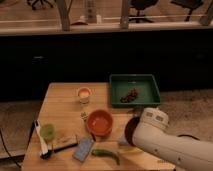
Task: Stack bowls on top of each other
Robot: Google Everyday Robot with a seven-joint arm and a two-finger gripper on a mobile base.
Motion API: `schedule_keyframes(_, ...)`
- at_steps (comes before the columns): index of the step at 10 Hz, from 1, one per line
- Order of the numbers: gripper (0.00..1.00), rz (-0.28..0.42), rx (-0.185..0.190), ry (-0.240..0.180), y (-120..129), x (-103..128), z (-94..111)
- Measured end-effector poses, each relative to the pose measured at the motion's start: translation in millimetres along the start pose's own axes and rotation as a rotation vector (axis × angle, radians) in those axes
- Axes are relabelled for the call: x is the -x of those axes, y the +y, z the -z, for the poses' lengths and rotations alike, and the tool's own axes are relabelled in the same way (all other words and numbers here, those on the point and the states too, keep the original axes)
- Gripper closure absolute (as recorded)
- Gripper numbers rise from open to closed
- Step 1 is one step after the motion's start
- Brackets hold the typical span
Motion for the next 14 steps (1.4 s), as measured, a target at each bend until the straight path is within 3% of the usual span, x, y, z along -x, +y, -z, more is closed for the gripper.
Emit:
schedule_keyframes(2, 0.95, 0.009, -0.014, -0.009, -7, -3, 2)
schedule_keyframes(5, 0.95, 0.031, -0.065, -0.030, -20, -5, 7)
schedule_keyframes(12, 0.95, 0.102, -0.240, -0.113, -59, -18, 17)
schedule_keyframes(14, 0.95, 0.113, -0.309, -0.146, -66, -22, 20)
